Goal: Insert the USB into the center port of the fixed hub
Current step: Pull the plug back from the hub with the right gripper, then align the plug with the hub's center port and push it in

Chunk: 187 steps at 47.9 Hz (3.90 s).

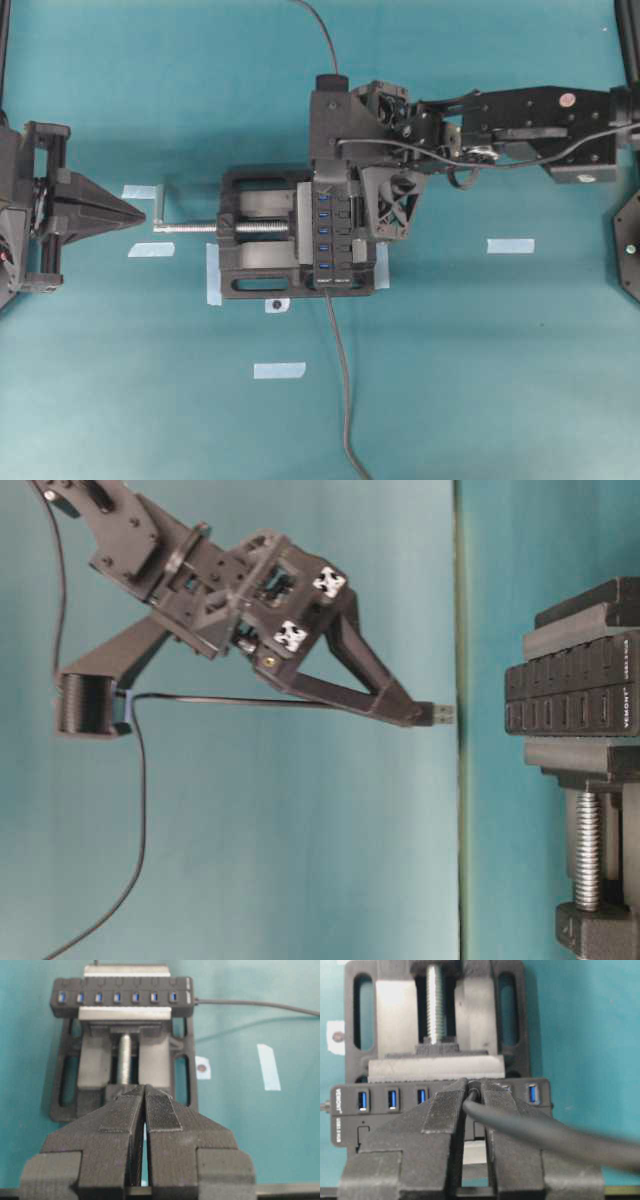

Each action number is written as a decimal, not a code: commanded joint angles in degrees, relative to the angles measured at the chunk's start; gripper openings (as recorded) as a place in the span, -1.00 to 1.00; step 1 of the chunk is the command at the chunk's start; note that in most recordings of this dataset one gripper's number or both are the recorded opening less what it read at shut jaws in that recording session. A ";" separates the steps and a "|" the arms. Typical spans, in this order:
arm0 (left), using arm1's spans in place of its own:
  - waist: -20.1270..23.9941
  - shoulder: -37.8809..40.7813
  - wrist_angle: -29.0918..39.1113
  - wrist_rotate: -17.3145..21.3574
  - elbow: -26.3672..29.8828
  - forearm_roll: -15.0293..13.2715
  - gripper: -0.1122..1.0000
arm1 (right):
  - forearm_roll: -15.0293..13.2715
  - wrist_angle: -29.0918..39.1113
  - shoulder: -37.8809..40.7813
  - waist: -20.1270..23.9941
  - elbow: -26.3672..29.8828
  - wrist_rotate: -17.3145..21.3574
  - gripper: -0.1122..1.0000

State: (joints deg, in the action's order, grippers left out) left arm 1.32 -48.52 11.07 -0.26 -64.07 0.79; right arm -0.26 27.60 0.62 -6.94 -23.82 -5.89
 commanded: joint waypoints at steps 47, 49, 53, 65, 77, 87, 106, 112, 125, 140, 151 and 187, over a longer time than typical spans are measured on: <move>0.09 0.26 -0.35 -0.79 0.44 0.00 -0.80 | 0.26 -1.58 3.87 1.49 1.85 0.44 -0.64; 0.09 0.26 -0.26 -0.79 0.44 0.00 -0.80 | 0.18 -1.58 3.96 1.49 1.85 0.44 -0.64; 0.09 0.26 -0.26 -0.79 0.35 0.00 -0.80 | 0.18 -1.49 4.13 1.58 1.85 0.44 -0.64; 0.09 0.26 -0.35 -0.79 0.35 0.00 -0.80 | 0.18 -1.49 5.19 1.76 1.85 0.44 -0.64; 0.09 0.18 -0.35 -0.70 0.35 0.09 -0.80 | 0.26 -1.32 5.27 1.76 1.76 0.44 -0.64; 0.09 0.18 -0.44 -0.70 0.26 0.00 -0.80 | 0.44 -0.97 5.27 2.11 1.76 0.44 -0.64; 0.09 0.18 -0.62 -0.79 0.18 0.00 -0.80 | 0.35 0.00 5.27 2.20 1.76 0.44 -0.64; 0.09 0.18 -0.53 -0.79 0.18 0.00 -0.80 | 0.35 1.32 5.54 2.11 1.85 0.35 -0.64; 0.09 0.18 -0.70 -0.79 0.09 0.00 -0.80 | 0.35 2.11 5.71 2.20 2.81 0.18 -0.64; 0.09 0.18 -0.79 -0.79 0.00 0.00 -0.80 | 0.35 2.02 6.15 2.11 2.90 0.18 -0.64; 0.09 0.18 -0.79 -0.88 0.00 0.00 -0.80 | 0.35 2.02 6.68 2.11 2.81 0.18 -0.64; 0.09 0.09 -0.79 -0.97 -0.26 0.00 -0.80 | 0.35 3.60 7.82 2.11 2.29 0.09 -0.64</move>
State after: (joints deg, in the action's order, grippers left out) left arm 1.23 -48.60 10.81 -1.23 -64.86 0.70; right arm -0.09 30.76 8.70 -5.10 -21.62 -5.89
